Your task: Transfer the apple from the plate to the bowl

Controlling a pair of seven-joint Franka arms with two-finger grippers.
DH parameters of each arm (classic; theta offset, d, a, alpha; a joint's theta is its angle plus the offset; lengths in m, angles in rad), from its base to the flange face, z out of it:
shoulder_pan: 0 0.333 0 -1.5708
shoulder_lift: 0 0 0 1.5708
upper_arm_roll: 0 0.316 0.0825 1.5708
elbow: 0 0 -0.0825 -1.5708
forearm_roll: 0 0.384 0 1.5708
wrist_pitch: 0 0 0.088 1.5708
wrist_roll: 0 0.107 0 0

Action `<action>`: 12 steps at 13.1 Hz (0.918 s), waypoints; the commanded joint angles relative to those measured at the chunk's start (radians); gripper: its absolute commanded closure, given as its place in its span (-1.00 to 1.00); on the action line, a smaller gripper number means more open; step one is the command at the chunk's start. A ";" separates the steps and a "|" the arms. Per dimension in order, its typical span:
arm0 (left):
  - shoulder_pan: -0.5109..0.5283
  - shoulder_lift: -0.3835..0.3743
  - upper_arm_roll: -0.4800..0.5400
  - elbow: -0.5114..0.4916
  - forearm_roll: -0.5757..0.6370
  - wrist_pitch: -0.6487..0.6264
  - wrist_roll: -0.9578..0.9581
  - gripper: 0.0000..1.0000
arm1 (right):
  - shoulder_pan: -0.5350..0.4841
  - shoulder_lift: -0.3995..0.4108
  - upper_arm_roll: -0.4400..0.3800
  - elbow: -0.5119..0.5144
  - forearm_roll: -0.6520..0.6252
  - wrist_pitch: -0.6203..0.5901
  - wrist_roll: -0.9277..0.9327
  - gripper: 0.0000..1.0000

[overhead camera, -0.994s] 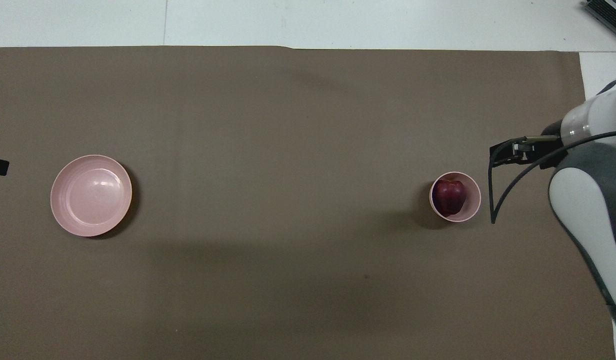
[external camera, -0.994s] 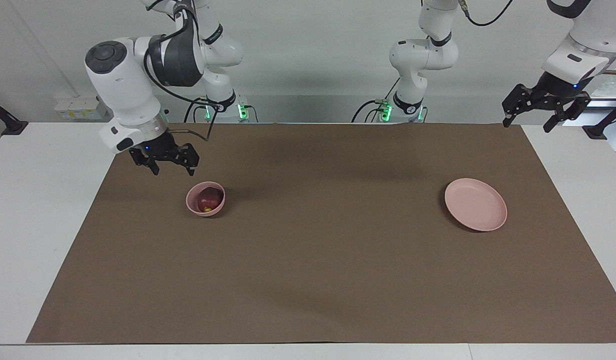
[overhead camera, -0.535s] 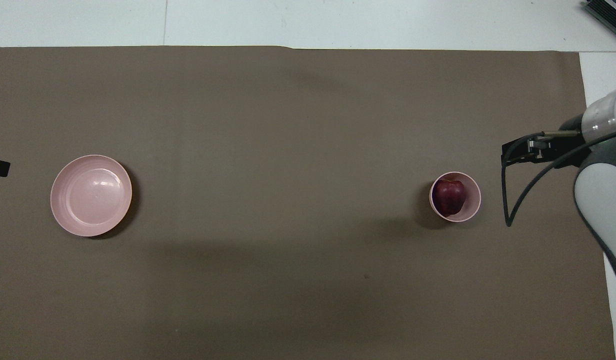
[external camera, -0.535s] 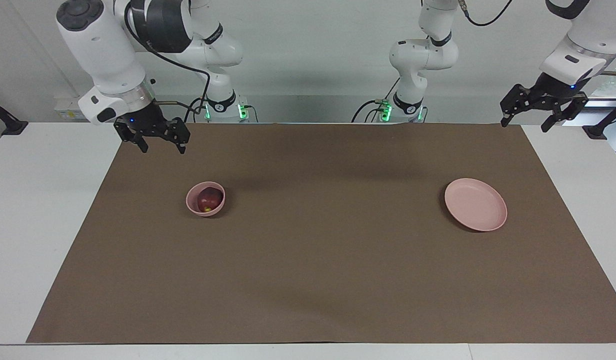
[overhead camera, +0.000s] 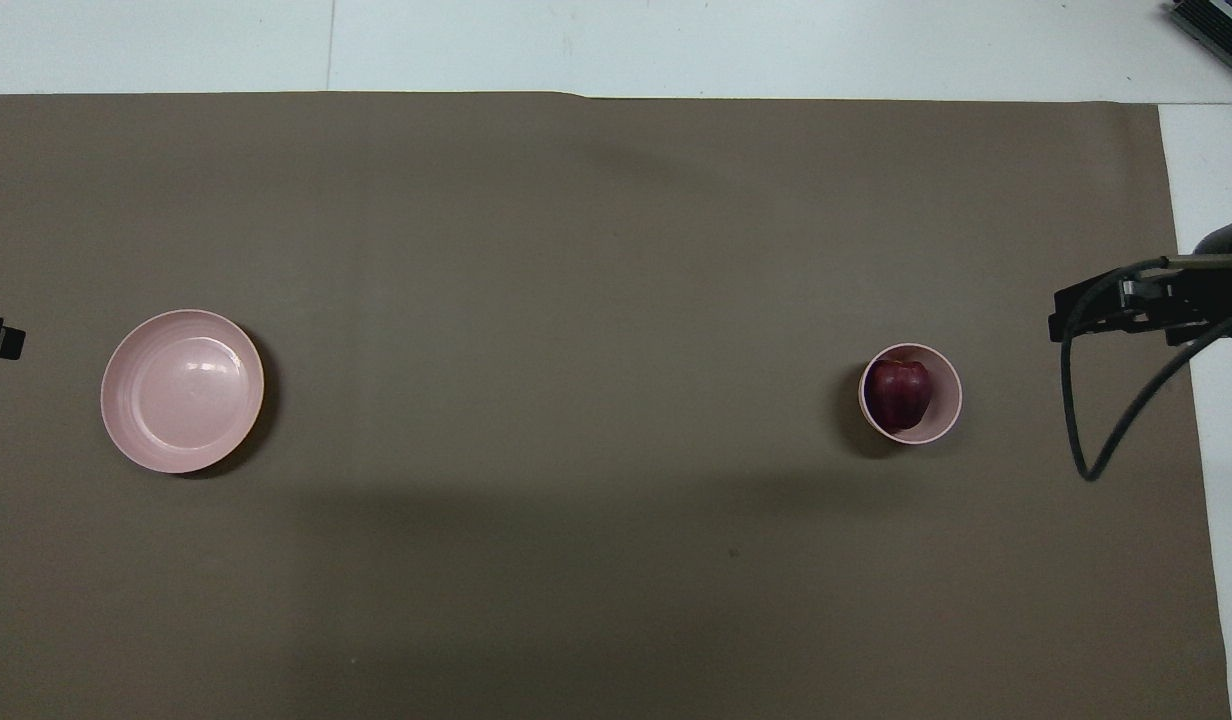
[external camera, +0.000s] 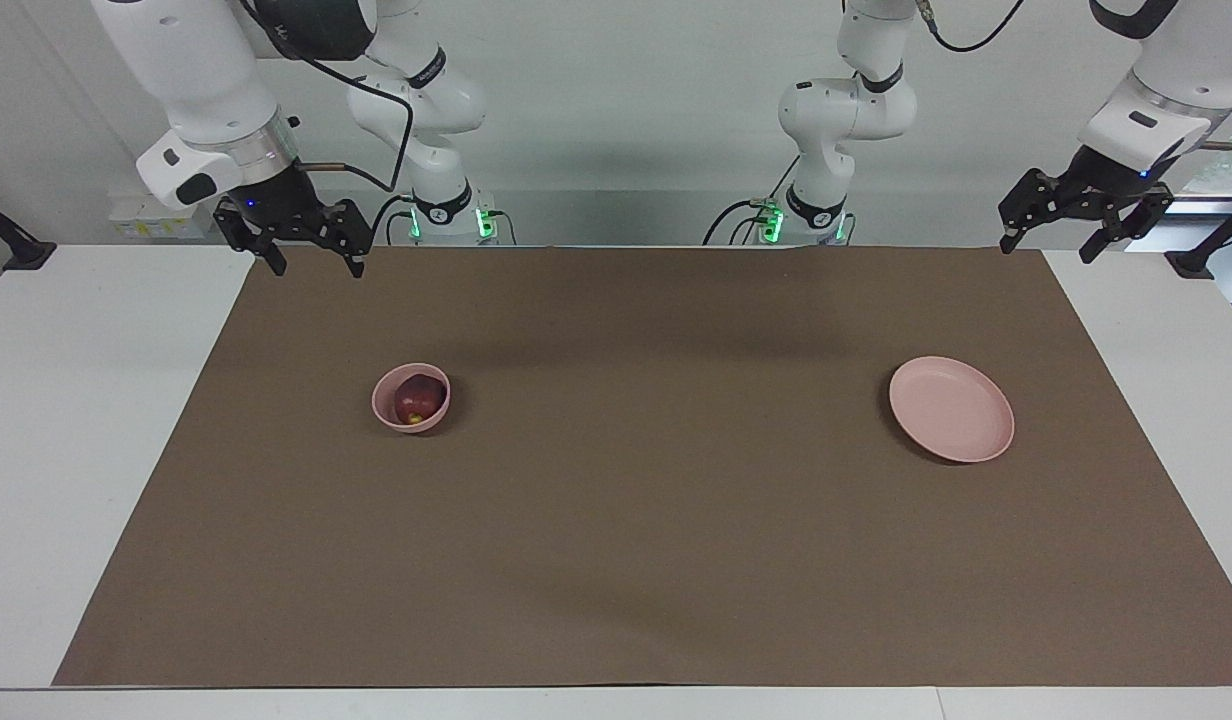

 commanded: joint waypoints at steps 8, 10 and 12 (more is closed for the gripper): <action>-0.001 -0.041 -0.005 -0.050 0.005 -0.006 -0.008 -1.00 | -0.002 -0.015 0.009 -0.003 -0.014 -0.004 0.019 -1.00; 0.001 -0.038 -0.005 -0.047 0.005 -0.002 -0.008 -1.00 | -0.002 -0.015 0.009 -0.005 -0.014 -0.004 0.019 -1.00; -0.001 -0.040 -0.005 -0.047 0.005 -0.003 -0.008 -1.00 | -0.002 -0.016 0.009 -0.011 -0.014 -0.004 0.021 -1.00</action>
